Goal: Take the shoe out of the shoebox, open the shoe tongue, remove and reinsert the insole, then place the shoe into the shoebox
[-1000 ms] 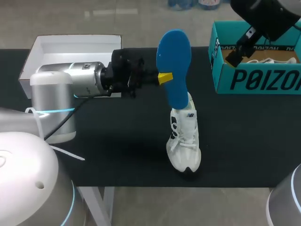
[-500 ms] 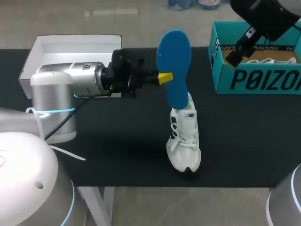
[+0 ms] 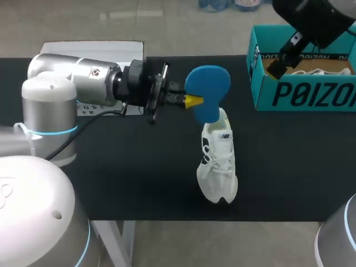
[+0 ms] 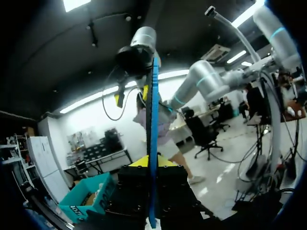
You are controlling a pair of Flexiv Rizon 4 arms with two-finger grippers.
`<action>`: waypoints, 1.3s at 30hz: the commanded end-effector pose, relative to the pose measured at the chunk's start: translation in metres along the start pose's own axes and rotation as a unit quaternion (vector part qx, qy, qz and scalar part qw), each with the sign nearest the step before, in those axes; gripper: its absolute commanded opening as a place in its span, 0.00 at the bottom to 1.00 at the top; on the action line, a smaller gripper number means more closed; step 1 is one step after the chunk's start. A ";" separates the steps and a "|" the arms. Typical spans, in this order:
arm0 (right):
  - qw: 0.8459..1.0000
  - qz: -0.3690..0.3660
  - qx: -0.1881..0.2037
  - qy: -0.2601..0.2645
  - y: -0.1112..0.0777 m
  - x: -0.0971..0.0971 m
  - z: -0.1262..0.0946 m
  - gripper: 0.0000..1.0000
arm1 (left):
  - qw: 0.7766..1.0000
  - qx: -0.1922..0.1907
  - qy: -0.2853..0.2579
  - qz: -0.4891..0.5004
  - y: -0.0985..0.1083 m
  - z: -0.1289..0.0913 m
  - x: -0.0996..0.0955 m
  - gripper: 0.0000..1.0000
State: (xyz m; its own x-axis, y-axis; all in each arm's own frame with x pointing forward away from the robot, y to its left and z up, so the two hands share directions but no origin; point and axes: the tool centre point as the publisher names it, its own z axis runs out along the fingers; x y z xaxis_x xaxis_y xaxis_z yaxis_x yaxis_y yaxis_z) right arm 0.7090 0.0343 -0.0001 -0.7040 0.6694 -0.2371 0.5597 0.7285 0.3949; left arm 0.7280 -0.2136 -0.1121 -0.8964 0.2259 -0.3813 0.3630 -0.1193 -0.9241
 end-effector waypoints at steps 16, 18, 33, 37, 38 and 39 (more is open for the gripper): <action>1.000 0.000 0.003 0.001 0.002 -0.001 0.000 1.00 | 0.978 -0.142 0.037 0.147 -0.022 0.000 0.015 0.00; 1.000 0.000 0.003 0.001 0.002 -0.001 0.000 1.00 | 0.978 -0.142 0.037 0.147 -0.022 0.000 0.015 0.00; 1.000 0.000 0.003 0.001 0.002 -0.001 0.000 1.00 | 0.884 -0.296 0.041 0.359 -0.035 -0.032 -0.051 0.00; 1.000 0.000 0.003 0.001 0.002 -0.001 0.000 1.00 | 0.826 -0.296 0.057 0.476 -0.027 -0.041 -0.059 0.00; 1.000 0.000 0.003 0.001 0.002 -0.001 0.000 1.00 | 0.796 -0.306 0.063 0.518 -0.023 -0.043 -0.058 0.00; 1.000 0.000 0.003 0.001 0.002 -0.001 0.000 1.00 | 0.801 -0.297 0.069 0.515 -0.019 -0.044 -0.057 0.00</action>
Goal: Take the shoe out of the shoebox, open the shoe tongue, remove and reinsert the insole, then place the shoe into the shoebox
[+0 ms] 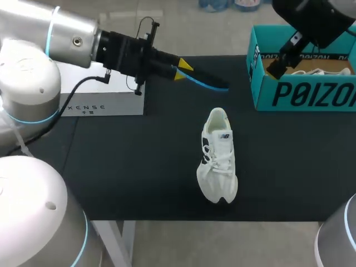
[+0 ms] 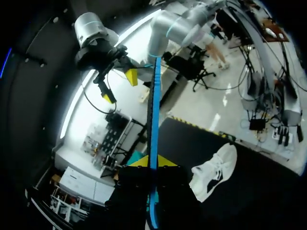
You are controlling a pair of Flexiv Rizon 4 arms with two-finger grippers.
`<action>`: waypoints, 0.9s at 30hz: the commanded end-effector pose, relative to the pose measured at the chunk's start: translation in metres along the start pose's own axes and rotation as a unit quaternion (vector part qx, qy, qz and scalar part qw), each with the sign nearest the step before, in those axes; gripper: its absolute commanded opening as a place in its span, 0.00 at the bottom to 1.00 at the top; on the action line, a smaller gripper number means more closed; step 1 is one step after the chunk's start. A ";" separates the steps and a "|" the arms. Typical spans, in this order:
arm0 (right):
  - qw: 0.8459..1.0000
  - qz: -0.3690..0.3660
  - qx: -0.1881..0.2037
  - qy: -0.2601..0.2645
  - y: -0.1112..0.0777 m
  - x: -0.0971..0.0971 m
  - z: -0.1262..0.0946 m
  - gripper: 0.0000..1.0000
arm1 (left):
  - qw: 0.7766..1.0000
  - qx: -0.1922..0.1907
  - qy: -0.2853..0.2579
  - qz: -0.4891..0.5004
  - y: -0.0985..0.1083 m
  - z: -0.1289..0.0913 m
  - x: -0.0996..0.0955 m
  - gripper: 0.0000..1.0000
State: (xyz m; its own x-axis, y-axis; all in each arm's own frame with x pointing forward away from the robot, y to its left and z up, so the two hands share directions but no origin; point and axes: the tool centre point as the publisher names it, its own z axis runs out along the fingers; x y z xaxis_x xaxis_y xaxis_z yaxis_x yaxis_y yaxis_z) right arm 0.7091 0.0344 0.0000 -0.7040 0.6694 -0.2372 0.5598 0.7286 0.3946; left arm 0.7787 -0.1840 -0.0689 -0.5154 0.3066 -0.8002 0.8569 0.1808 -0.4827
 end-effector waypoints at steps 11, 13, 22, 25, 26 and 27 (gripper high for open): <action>1.000 0.000 0.003 0.001 0.002 -0.001 0.000 1.00 | 0.932 -0.037 -0.067 0.355 0.032 0.021 0.028 0.00; 1.000 0.000 0.003 0.001 0.002 -0.001 0.000 1.00 | 0.931 -0.035 -0.073 0.357 0.036 0.028 0.029 0.00; 1.000 0.000 0.003 0.001 0.002 -0.001 0.000 1.00 | 0.967 -0.004 -0.007 0.254 0.050 0.046 0.032 0.00; 1.000 0.000 0.003 0.001 0.002 -0.001 0.000 1.00 | 0.967 -0.004 -0.007 0.254 0.050 0.046 0.032 0.00; 1.000 0.000 0.003 0.001 0.002 -0.001 0.000 1.00 | 0.967 -0.004 -0.007 0.254 0.050 0.046 0.032 0.00; 1.000 0.000 0.003 0.001 0.002 -0.001 0.000 1.00 | 0.967 -0.004 -0.007 0.254 0.050 0.046 0.032 0.00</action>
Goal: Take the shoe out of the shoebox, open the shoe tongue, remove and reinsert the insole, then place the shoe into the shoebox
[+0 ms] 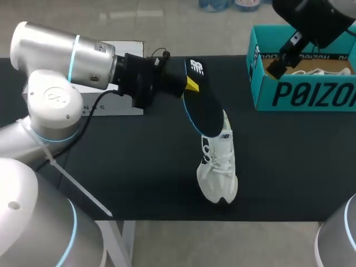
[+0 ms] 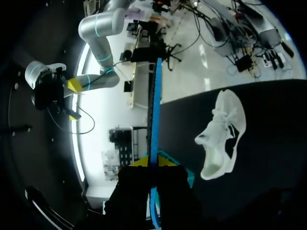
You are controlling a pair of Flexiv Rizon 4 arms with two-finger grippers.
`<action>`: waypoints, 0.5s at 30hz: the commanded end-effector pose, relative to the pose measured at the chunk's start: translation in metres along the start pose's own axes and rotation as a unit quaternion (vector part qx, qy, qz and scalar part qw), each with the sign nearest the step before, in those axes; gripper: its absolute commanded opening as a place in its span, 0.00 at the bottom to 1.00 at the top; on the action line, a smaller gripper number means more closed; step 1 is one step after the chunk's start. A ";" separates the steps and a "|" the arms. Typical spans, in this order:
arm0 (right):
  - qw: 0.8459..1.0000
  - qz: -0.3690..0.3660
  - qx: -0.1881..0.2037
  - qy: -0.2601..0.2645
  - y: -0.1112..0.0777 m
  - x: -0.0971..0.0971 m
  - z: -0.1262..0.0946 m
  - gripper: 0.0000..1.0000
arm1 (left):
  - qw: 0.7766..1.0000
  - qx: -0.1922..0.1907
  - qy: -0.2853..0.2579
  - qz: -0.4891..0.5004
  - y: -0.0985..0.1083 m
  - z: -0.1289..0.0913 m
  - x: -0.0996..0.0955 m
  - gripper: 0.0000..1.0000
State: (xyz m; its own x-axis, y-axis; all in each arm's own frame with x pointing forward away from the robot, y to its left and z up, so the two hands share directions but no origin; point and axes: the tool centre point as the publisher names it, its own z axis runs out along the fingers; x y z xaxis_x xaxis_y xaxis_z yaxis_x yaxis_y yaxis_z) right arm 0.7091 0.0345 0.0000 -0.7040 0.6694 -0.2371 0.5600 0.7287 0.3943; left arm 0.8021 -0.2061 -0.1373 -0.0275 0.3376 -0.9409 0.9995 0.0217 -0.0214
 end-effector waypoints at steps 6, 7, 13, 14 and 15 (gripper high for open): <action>1.000 0.000 0.002 0.001 0.002 -0.001 0.000 1.00 | 1.000 0.002 0.004 0.000 0.003 0.001 -0.003 0.00; 1.000 0.000 0.002 0.001 0.002 -0.001 0.000 1.00 | 1.000 0.002 0.004 0.000 0.003 0.001 -0.003 0.00; 1.000 0.000 0.002 0.001 0.002 -0.001 0.000 1.00 | 0.995 0.008 -0.036 0.097 0.015 -0.001 0.000 0.00; 1.000 0.000 0.002 0.001 0.002 -0.001 0.000 1.00 | 0.992 0.010 -0.046 0.119 0.017 -0.001 0.003 0.00; 1.000 0.000 0.002 0.001 0.002 -0.001 0.000 1.00 | 0.991 0.012 -0.059 0.116 0.019 0.000 0.006 0.00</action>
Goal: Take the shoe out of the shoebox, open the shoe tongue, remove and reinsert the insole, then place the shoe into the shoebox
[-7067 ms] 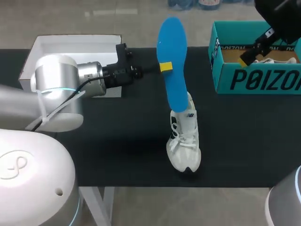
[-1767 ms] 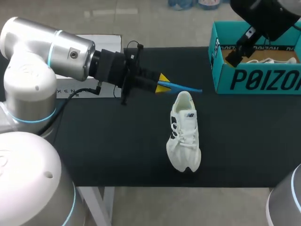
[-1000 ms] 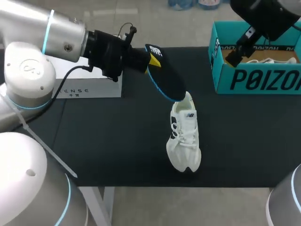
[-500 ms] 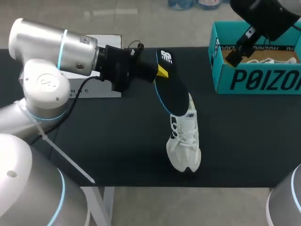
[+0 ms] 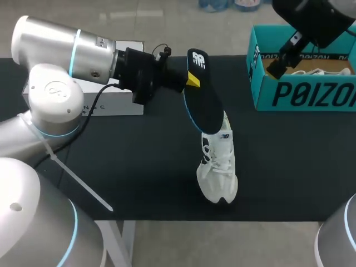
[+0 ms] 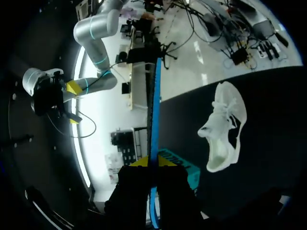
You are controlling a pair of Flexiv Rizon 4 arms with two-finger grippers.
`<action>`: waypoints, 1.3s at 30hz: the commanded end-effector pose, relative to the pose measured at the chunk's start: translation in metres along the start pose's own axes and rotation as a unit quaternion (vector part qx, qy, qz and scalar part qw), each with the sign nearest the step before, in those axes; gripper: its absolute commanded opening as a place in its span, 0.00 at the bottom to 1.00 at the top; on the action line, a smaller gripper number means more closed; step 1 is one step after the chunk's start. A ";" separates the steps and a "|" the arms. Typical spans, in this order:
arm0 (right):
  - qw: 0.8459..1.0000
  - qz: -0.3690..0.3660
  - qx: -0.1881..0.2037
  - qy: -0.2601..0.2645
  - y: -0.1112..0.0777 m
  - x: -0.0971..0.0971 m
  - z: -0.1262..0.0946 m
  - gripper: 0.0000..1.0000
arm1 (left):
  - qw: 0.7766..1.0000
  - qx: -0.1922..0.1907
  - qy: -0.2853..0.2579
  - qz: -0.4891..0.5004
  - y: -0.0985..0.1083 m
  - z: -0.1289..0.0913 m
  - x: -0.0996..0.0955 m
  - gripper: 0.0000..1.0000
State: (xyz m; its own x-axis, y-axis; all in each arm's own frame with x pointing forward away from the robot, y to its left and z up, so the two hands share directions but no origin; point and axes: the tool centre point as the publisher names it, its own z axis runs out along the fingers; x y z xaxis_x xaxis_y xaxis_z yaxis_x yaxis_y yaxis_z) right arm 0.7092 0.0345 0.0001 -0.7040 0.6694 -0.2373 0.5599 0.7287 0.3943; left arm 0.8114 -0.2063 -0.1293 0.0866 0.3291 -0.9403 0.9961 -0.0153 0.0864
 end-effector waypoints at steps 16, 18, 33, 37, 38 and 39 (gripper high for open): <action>1.000 0.000 0.002 0.001 0.002 -0.001 0.000 1.00 | 0.981 0.028 -0.127 0.142 0.027 0.029 -0.006 0.00; 1.000 0.000 0.002 0.001 0.002 -0.001 0.000 1.00 | 0.981 0.032 -0.117 0.149 0.028 0.029 -0.008 0.00; 1.000 0.000 0.002 0.001 0.002 -0.001 0.000 1.00 | 0.985 0.018 -0.109 0.131 0.037 0.024 -0.008 0.00; 1.000 0.000 0.002 0.001 0.002 -0.001 0.000 1.00 | 0.985 0.018 -0.109 0.131 0.037 0.024 -0.008 0.00; 1.000 0.000 0.002 0.001 0.002 -0.001 0.000 1.00 | 0.985 0.018 -0.109 0.131 0.037 0.024 -0.008 0.00; 1.000 0.000 0.002 0.001 0.002 -0.001 0.000 1.00 | 0.985 0.018 -0.109 0.131 0.037 0.024 -0.008 0.00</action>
State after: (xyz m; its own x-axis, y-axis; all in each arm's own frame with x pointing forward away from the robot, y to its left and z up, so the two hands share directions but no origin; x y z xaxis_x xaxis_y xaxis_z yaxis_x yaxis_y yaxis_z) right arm 0.7092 0.0348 0.0002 -0.7041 0.6693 -0.2373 0.5602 0.7288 0.3937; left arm 0.8480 -0.2317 -0.1258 0.3354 0.0986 -0.9369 0.9394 -0.1097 0.3248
